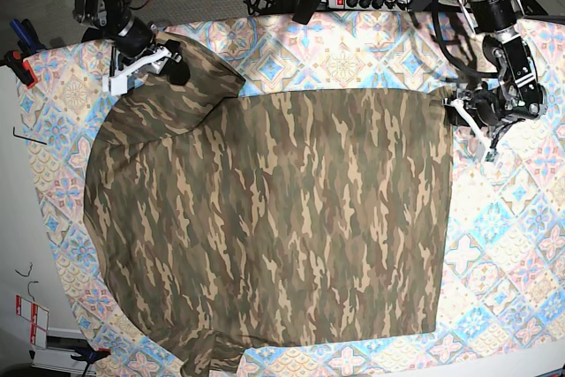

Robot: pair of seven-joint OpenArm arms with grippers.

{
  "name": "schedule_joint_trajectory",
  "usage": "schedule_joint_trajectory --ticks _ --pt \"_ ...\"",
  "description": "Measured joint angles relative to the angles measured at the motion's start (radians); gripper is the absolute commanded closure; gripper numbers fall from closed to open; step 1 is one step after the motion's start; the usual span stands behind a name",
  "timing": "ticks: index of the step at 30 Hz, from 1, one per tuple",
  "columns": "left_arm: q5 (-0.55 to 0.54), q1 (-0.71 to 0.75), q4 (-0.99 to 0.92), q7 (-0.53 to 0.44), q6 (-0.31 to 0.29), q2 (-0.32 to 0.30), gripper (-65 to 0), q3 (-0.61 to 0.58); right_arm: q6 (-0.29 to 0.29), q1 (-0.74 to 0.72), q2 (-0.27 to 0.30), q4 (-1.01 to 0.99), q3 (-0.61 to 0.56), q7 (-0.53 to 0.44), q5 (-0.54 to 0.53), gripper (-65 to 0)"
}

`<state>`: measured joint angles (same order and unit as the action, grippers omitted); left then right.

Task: Fold the T-shirt properly
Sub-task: 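Grasp the shirt's shoulder edges with both grippers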

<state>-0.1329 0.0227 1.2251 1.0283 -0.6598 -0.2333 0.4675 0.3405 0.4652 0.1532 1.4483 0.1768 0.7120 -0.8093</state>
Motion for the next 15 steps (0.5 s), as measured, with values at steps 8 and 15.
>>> schedule_joint_trajectory --ticks 8,15 --pt "0.001 0.021 0.013 -0.007 0.016 0.017 -27.6 0.001 0.000 0.000 0.000 0.000 0.000 -0.001 0.000 -31.0" --pt "-0.003 0.019 0.030 0.035 0.015 0.018 -27.6 0.002 0.000 0.000 0.000 0.000 0.000 -0.001 0.000 -31.0"
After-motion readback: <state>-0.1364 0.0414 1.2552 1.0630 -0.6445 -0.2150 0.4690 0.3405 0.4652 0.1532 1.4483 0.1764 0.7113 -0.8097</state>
